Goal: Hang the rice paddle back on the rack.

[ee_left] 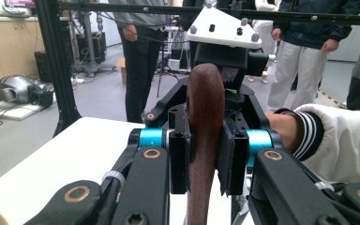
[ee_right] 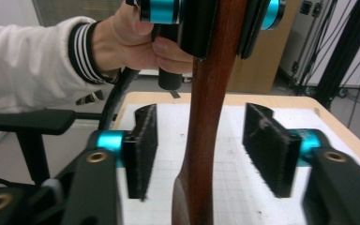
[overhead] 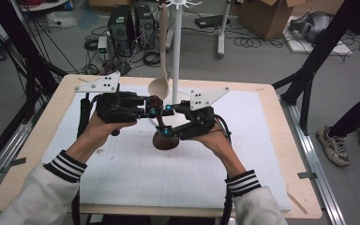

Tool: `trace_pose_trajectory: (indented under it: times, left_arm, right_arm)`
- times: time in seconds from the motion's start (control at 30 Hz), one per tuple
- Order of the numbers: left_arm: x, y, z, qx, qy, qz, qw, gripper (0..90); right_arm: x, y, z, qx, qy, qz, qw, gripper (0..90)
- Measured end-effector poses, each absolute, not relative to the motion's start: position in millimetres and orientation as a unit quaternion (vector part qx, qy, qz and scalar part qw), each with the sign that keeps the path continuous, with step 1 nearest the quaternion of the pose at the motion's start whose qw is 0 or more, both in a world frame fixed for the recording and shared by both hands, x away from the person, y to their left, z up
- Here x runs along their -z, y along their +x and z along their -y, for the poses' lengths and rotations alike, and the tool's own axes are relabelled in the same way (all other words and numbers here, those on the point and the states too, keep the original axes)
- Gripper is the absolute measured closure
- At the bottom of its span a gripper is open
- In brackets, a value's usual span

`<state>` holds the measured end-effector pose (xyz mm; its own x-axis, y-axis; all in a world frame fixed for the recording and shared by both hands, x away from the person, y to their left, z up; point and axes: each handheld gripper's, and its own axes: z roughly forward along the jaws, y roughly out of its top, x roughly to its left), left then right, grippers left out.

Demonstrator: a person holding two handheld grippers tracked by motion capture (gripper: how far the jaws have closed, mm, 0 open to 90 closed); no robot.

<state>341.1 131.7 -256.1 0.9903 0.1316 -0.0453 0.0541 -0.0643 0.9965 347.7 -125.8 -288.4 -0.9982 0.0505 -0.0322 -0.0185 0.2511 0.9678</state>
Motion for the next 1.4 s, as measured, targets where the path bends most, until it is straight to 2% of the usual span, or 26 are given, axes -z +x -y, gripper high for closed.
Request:
trace_pose_trajectory:
  times: [0.2, 0.4, 0.53, 0.77, 1.1, 1.2, 1.4]
  left_arm:
    - [256, 341, -131, -0.026, 0.728, -0.062, 0.682, 77.1]
    - [257, 341, -129, -0.025, 0.730, -0.059, 0.681, 77.1]
    - [257, 341, -128, -0.026, 0.728, -0.057, 0.682, 77.1]
    - [257, 341, -128, -0.026, 0.726, -0.052, 0.685, 77.1]
    - [261, 341, -128, -0.042, 0.723, -0.043, 0.688, 75.9]
    - [261, 341, -128, -0.044, 0.725, -0.038, 0.686, 68.2]
    - [262, 339, -132, -0.079, 0.734, -0.055, 0.672, 35.8]
  right_arm:
    - [289, 349, 128, -0.618, 0.012, -0.786, 0.018, 61.4]
    - [291, 349, 129, -0.622, 0.016, -0.783, 0.016, 66.6]
    - [290, 348, 128, -0.625, 0.012, -0.780, 0.017, 75.9]
    - [289, 348, 128, -0.626, 0.027, -0.780, 0.002, 78.4]
    - [288, 348, 130, -0.618, 0.031, -0.786, 0.008, 78.8]
    - [287, 349, 131, -0.617, 0.037, -0.786, 0.011, 78.9]
    - [286, 351, 140, -0.619, 0.055, -0.783, 0.019, 78.8]
